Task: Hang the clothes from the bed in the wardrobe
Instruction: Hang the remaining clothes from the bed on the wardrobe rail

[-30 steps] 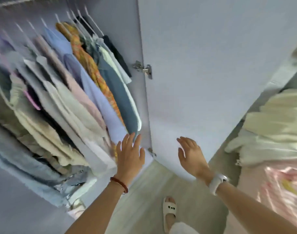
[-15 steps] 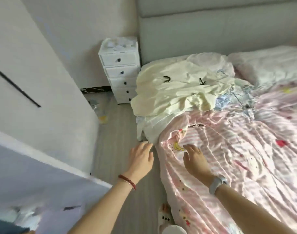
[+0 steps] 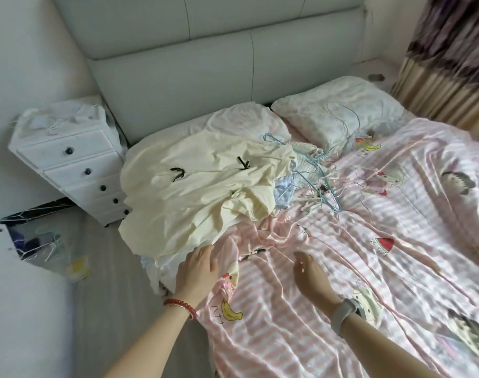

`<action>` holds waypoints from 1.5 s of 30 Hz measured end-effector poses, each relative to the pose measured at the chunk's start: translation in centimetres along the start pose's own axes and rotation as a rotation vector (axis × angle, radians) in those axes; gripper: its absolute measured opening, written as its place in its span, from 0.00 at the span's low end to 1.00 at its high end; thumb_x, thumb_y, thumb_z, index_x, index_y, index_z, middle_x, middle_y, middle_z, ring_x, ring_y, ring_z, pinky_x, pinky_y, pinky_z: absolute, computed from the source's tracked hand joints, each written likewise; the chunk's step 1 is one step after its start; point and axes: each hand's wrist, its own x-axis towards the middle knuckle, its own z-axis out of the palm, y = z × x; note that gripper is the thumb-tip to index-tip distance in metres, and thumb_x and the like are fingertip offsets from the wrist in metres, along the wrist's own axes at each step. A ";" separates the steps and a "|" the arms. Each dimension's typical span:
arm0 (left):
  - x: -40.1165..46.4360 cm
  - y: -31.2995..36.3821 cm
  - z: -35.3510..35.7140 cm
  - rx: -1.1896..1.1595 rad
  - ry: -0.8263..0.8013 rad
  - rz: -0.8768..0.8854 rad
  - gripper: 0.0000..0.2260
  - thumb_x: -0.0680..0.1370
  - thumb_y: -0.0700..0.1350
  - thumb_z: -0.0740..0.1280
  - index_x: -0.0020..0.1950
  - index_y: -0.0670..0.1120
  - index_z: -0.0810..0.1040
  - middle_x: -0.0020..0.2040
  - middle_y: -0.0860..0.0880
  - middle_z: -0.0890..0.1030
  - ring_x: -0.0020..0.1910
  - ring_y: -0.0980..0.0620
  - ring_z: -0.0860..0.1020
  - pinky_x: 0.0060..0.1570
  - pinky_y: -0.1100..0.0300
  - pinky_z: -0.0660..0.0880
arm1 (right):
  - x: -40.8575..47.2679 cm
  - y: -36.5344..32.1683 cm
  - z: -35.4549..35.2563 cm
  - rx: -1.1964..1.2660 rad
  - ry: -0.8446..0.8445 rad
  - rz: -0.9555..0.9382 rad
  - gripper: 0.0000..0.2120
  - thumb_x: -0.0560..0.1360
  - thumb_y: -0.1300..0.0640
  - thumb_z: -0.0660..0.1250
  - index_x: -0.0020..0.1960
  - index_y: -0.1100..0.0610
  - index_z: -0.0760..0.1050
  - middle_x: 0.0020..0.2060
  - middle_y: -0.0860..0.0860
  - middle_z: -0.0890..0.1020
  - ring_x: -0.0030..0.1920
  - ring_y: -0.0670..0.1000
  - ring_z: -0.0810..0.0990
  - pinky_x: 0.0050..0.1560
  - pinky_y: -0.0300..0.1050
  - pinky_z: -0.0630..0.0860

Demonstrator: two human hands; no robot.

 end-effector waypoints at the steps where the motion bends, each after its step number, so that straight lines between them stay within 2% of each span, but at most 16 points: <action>1: 2.1 -0.4 0.6 -0.012 -0.016 -0.008 0.19 0.80 0.47 0.55 0.71 0.47 0.64 0.69 0.49 0.69 0.66 0.49 0.68 0.62 0.53 0.68 | 2.1 0.0 0.3 0.015 -0.002 0.028 0.17 0.77 0.64 0.54 0.64 0.62 0.70 0.62 0.59 0.75 0.60 0.57 0.75 0.57 0.43 0.69; 6: 9.6 -2.0 3.1 -0.060 -0.052 -0.030 0.19 0.81 0.47 0.55 0.72 0.46 0.61 0.69 0.47 0.67 0.67 0.48 0.66 0.62 0.53 0.68 | 10.8 -1.0 2.4 0.070 -0.037 0.164 0.16 0.77 0.64 0.54 0.63 0.63 0.71 0.53 0.61 0.80 0.47 0.56 0.78 0.40 0.37 0.64; 10: 16.4 -3.9 5.5 -0.043 -0.008 -0.037 0.23 0.80 0.47 0.57 0.74 0.44 0.56 0.73 0.45 0.61 0.70 0.46 0.61 0.63 0.53 0.67 | 18.3 -2.7 5.9 0.296 -0.034 0.316 0.12 0.77 0.66 0.54 0.48 0.65 0.77 0.36 0.56 0.79 0.40 0.54 0.76 0.45 0.49 0.74; 13: 20.4 -5.0 7.4 -0.013 0.001 -0.025 0.25 0.80 0.48 0.58 0.74 0.43 0.56 0.73 0.43 0.60 0.72 0.44 0.59 0.66 0.50 0.63 | 22.4 -3.5 8.9 0.635 -0.060 0.541 0.12 0.78 0.67 0.54 0.53 0.66 0.74 0.37 0.54 0.78 0.37 0.51 0.77 0.42 0.43 0.77; 16: 23.0 -5.4 8.8 -0.053 0.026 0.037 0.23 0.78 0.47 0.63 0.71 0.41 0.64 0.71 0.40 0.65 0.71 0.41 0.61 0.65 0.45 0.64 | 25.6 -3.5 11.6 0.766 -0.037 0.691 0.14 0.76 0.68 0.53 0.58 0.73 0.69 0.35 0.53 0.71 0.35 0.49 0.70 0.37 0.40 0.73; 20: 24.5 -6.1 10.1 -0.077 0.013 0.079 0.21 0.78 0.47 0.62 0.70 0.41 0.67 0.71 0.41 0.66 0.71 0.42 0.62 0.65 0.44 0.64 | 28.5 -2.9 13.6 0.903 0.080 0.895 0.10 0.76 0.68 0.53 0.49 0.62 0.72 0.39 0.55 0.72 0.34 0.49 0.71 0.23 0.36 0.71; 22: 24.8 -6.3 10.4 -0.094 0.011 0.085 0.20 0.79 0.47 0.61 0.69 0.42 0.68 0.70 0.42 0.67 0.70 0.41 0.63 0.64 0.45 0.63 | 28.9 -2.9 13.8 0.982 0.120 0.944 0.07 0.76 0.67 0.56 0.45 0.61 0.72 0.34 0.54 0.73 0.31 0.48 0.71 0.23 0.36 0.71; 24: 24.8 -6.2 10.4 -0.105 0.022 0.094 0.18 0.79 0.47 0.61 0.67 0.43 0.70 0.67 0.43 0.70 0.67 0.41 0.66 0.62 0.46 0.65 | 28.5 -2.5 13.6 0.981 0.178 0.909 0.08 0.76 0.65 0.59 0.41 0.59 0.73 0.28 0.52 0.72 0.27 0.47 0.72 0.23 0.36 0.69; 26: 24.6 -6.1 10.4 -0.127 0.041 0.095 0.15 0.79 0.46 0.60 0.65 0.44 0.72 0.66 0.44 0.71 0.66 0.41 0.67 0.61 0.47 0.65 | 27.3 -2.0 13.0 0.898 0.267 0.815 0.08 0.77 0.64 0.58 0.43 0.59 0.74 0.26 0.52 0.71 0.22 0.46 0.72 0.20 0.34 0.66; 27: 24.4 -5.9 10.3 -0.148 0.034 0.083 0.15 0.80 0.46 0.60 0.65 0.44 0.73 0.68 0.44 0.70 0.68 0.42 0.66 0.63 0.47 0.64 | 26.6 -1.4 12.6 0.825 0.324 0.763 0.08 0.78 0.64 0.57 0.44 0.60 0.74 0.27 0.53 0.72 0.24 0.46 0.73 0.21 0.33 0.68; 30: 23.8 -5.2 10.2 -0.196 -0.002 0.066 0.16 0.80 0.46 0.59 0.66 0.44 0.72 0.69 0.44 0.68 0.70 0.44 0.63 0.67 0.47 0.60 | 24.8 0.7 11.0 0.585 0.438 0.677 0.11 0.77 0.65 0.55 0.47 0.63 0.77 0.37 0.54 0.76 0.38 0.53 0.75 0.39 0.39 0.72; 32: 23.7 -4.4 9.8 -0.208 -0.004 0.087 0.16 0.80 0.44 0.59 0.66 0.42 0.72 0.68 0.43 0.70 0.69 0.45 0.65 0.67 0.48 0.62 | 24.0 1.9 9.7 0.546 0.475 0.676 0.11 0.77 0.66 0.56 0.45 0.62 0.77 0.38 0.54 0.77 0.40 0.53 0.74 0.40 0.38 0.73; 34: 24.0 -3.3 9.0 -0.215 -0.015 0.104 0.16 0.80 0.44 0.59 0.67 0.42 0.71 0.67 0.44 0.70 0.69 0.46 0.66 0.66 0.50 0.64 | 23.5 2.6 8.8 0.550 0.450 0.674 0.11 0.76 0.66 0.57 0.44 0.63 0.79 0.38 0.55 0.78 0.41 0.53 0.75 0.42 0.45 0.72; 38: 24.0 -0.7 7.6 -0.216 -0.052 0.159 0.17 0.80 0.44 0.58 0.68 0.42 0.69 0.66 0.44 0.71 0.67 0.47 0.67 0.64 0.54 0.64 | 21.9 1.7 7.9 0.703 0.281 0.648 0.12 0.77 0.66 0.58 0.41 0.62 0.78 0.27 0.51 0.74 0.22 0.42 0.71 0.24 0.34 0.67; 41: 22.8 1.1 7.0 -0.267 -0.112 0.163 0.17 0.81 0.45 0.56 0.69 0.43 0.66 0.67 0.45 0.70 0.67 0.49 0.66 0.64 0.58 0.63 | 19.8 -0.1 8.5 0.715 0.216 0.555 0.14 0.78 0.63 0.59 0.37 0.56 0.77 0.26 0.50 0.73 0.27 0.48 0.71 0.29 0.42 0.66; 45: 20.8 2.5 6.1 -0.333 -0.131 0.171 0.18 0.81 0.45 0.55 0.71 0.44 0.64 0.67 0.46 0.69 0.67 0.51 0.66 0.64 0.62 0.62 | 17.1 -2.0 8.1 0.666 0.345 0.446 0.15 0.76 0.67 0.58 0.36 0.53 0.75 0.25 0.47 0.74 0.24 0.49 0.74 0.26 0.43 0.71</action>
